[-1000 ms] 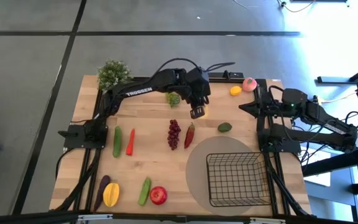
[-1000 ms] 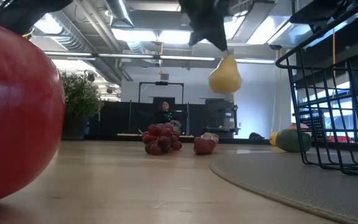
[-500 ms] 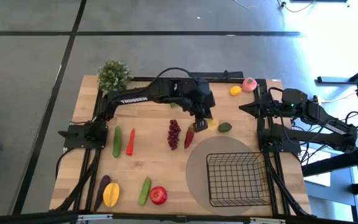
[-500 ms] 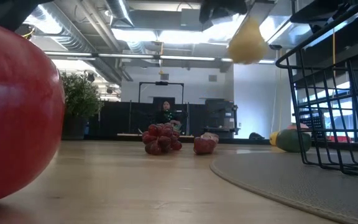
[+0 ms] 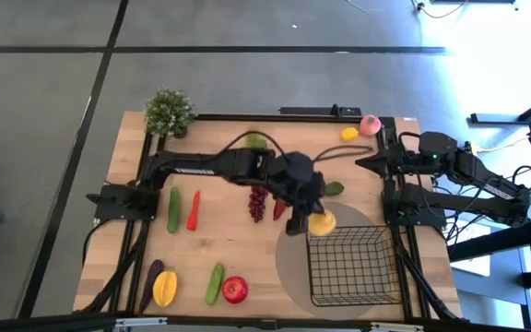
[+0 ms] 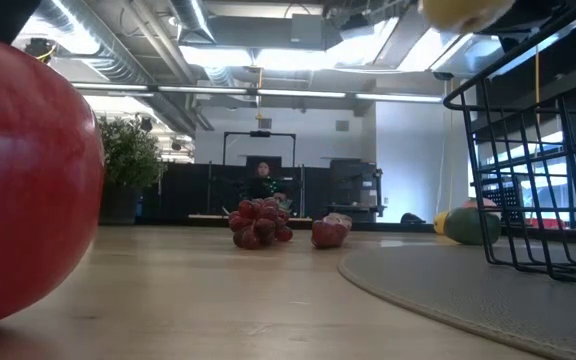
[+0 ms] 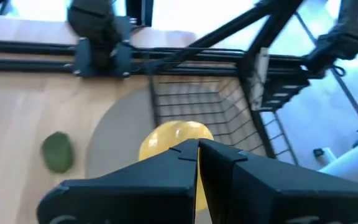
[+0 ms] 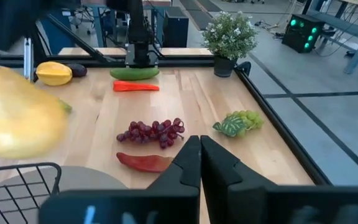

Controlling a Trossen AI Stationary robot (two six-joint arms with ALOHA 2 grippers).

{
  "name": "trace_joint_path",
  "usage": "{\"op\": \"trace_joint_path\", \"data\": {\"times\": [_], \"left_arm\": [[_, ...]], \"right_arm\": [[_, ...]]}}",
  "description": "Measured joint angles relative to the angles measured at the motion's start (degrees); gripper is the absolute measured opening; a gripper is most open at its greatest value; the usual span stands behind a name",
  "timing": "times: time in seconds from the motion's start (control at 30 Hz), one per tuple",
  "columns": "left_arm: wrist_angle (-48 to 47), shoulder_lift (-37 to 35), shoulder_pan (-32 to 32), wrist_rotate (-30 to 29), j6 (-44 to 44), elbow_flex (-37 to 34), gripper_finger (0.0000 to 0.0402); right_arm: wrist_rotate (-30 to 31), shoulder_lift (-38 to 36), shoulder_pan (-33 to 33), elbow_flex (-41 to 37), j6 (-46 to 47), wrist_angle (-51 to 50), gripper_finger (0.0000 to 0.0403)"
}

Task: Build produce basket
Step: Put the pear into the wire basket

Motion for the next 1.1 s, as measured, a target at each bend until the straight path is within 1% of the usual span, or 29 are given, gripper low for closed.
{"op": "trace_joint_path", "data": {"times": [0.1,0.13,0.2,0.43,0.5,0.67,0.77,0.83,0.9,1.0,1.07,1.1], "left_arm": [[2.0,0.0,-1.6,-0.9,0.0,0.0,0.0000],[2.4,0.0,-2.0,-1.7,-0.1,0.0,0.0000],[3.0,0.1,-2.4,-2.7,-0.1,0.0,0.0000],[8.0,0.8,-2.7,-2.8,-1.4,-0.2,0.0000],[10.6,1.1,-2.8,-2.9,-2.4,-0.6,0.0000],[12.9,2.5,-3.2,-2.9,-3.5,-0.8,0.0000],[12.6,3.2,-3.4,-2.9,-4.4,-0.9,0.0000],[14.6,4.6,-3.6,-2.9,-4.5,-0.7,0.0000],[13.2,5.1,-3.6,-2.8,-4.6,-0.9,0.0000],[15.4,7.2,-3.7,-2.7,-4.6,-0.7,0.0000],[14.1,8.0,-3.7,-1.8,-4.5,-0.9,0.0000],[15.5,9.0,-3.7,-1.3,-4.3,-0.7,0.0000]], "right_arm": [[-0.3,0.0,0.0,0.0,-0.1,0.0,0.0000],[-1.3,0.0,0.0,0.0,-0.1,0.0,0.0000],[-4.7,0.0,0.0,0.0,-1.2,0.0,0.0000],[-19.4,0.0,0.0,0.0,-1.7,0.1,0.0000],[-22.7,0.0,0.0,0.0,-1.5,0.0,0.0000],[-29.6,0.0,0.0,0.0,-2.9,0.0,0.0000],[-30.4,0.0,0.0,0.0,-2.9,0.0,0.0000],[-30.4,0.0,0.0,0.0,-2.9,-0.3,0.0000],[-30.5,0.0,0.0,0.0,-2.9,-0.6,0.0000],[-30.5,0.0,0.0,0.0,-2.9,-0.8,0.0000],[-30.5,0.0,0.0,0.0,-3.0,-0.8,0.0000],[-30.5,0.0,0.0,0.0,-3.0,-0.8,0.0000]]}}
